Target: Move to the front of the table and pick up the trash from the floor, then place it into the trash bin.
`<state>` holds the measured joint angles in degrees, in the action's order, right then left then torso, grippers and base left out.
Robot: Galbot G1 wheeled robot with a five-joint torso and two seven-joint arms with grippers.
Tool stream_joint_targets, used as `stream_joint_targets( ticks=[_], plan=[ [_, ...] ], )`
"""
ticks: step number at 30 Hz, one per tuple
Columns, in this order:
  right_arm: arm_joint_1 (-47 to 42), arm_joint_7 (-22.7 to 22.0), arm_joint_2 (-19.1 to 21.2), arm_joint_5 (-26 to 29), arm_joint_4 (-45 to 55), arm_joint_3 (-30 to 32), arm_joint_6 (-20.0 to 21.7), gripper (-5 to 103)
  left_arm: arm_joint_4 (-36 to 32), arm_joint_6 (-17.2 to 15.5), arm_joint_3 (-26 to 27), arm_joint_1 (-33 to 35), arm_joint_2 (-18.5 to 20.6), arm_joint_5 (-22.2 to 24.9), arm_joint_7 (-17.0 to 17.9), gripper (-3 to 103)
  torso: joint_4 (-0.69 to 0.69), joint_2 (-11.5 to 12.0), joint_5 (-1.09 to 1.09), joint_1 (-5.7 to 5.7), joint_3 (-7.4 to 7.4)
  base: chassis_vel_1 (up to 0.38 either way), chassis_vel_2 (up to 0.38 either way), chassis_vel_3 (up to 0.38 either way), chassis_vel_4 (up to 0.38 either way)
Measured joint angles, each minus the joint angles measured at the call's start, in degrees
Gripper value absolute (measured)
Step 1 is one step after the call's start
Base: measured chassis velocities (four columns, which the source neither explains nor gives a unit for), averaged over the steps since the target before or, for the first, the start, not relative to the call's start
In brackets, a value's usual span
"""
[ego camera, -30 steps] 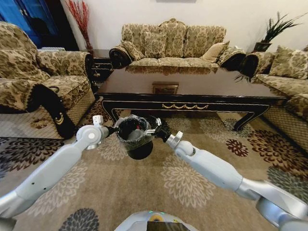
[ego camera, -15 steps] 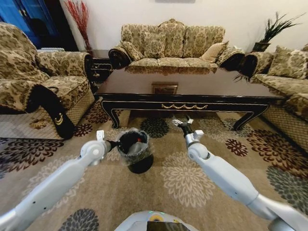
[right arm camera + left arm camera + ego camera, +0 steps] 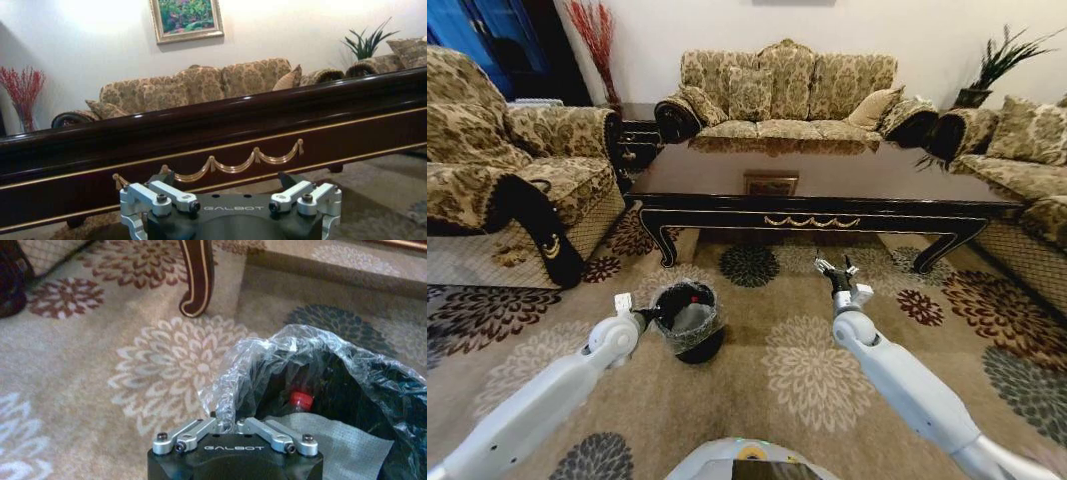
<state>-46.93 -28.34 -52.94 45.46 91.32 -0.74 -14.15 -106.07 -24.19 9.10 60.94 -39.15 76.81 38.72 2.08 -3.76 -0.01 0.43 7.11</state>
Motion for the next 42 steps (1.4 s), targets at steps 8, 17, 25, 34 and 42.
stream_joint_targets(
  ticks=[8, 17, 25, 34, 42],
  plan=[
    [0.0, -0.1, -0.3, -0.2, 0.1, 0.0, 0.0, 100, -1.4, -0.7, -0.3, 0.0, 0.2, 1.9, 1.3, 4, 0.00, 0.0, 0.01, 0.00, 0.00, 0.000, 0.000, 0.000, 0.000],
    [-0.4, -0.1, -0.7, -0.6, 0.4, 0.1, 0.2, 100, -0.9, -1.1, -0.7, 1.3, 0.2, 1.6, 3.2, 1, 0.01, 0.0, -0.01, 0.00, 0.00, 0.000, 0.000, 0.000, 0.000],
    [-1.7, -0.1, -0.5, -0.9, 1.5, 1.2, 0.4, 100, -4.4, -1.2, 0.5, 2.4, 2.1, 3.1, 6.3, 26, 0.00, 0.0, 0.02, 0.00, -0.01, 0.000, 0.000, 0.000, 0.000],
    [-1.7, -0.4, -0.6, -0.1, 1.8, 2.1, 0.8, 100, -14.3, 0.1, 8.3, 8.1, 5.9, 5.3, 13.7, 59, 0.03, 0.0, 0.01, 0.00, -0.01, 0.000, 0.000, 0.000, 0.000],
    [-2.5, 0.1, -0.9, 0.8, 0.9, 3.4, -1.3, 100, -19.2, 9.0, 23.1, 11.4, 5.2, -7.7, 1.1, 88, 0.00, 0.0, 0.02, 0.00, -0.01, 0.000, 0.000, 0.000, 0.000]
  ],
)
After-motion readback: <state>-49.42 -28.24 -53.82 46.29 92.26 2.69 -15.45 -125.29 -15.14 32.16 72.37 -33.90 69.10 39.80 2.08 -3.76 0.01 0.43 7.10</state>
